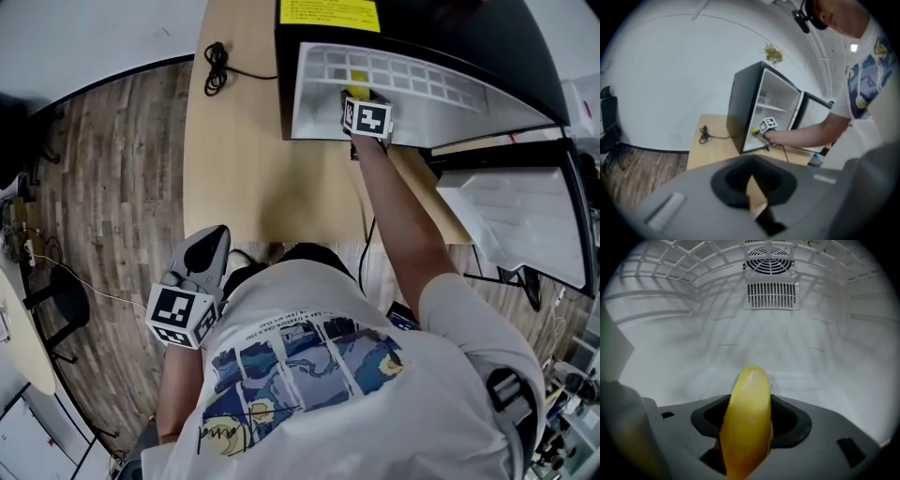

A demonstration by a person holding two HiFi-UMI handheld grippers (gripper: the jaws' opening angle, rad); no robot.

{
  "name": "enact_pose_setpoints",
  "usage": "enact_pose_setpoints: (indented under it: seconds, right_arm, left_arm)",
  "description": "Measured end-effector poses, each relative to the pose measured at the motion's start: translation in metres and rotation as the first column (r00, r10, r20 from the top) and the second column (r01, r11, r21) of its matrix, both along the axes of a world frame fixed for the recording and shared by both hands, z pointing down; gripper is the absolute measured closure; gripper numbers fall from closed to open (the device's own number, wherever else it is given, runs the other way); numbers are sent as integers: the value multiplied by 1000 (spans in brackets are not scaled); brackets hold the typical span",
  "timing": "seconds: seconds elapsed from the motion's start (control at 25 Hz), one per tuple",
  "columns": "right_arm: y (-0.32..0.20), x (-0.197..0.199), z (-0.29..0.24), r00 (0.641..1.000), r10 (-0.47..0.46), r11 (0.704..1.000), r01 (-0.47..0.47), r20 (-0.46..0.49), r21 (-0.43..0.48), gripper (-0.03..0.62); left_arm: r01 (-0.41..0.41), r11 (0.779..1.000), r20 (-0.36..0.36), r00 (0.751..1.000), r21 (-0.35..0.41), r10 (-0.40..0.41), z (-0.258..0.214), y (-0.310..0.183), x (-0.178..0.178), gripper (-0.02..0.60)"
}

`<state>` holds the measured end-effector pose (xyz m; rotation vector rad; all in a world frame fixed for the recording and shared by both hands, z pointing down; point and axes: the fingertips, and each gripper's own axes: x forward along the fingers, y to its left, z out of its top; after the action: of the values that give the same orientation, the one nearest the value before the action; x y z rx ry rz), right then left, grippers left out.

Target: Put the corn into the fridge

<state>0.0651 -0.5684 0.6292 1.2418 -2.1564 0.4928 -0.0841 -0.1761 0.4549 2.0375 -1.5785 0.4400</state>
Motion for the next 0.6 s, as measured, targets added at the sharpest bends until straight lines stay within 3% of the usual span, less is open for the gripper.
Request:
enact_pose_setpoints:
  seconds: [0.6]
  right_arm:
    - [-1, -1, 2, 1000, 4, 1000, -4, -22, -11, 339]
  left_arm:
    - [-3, 1000, 9, 1000, -3, 3, -1, -1, -3, 572]
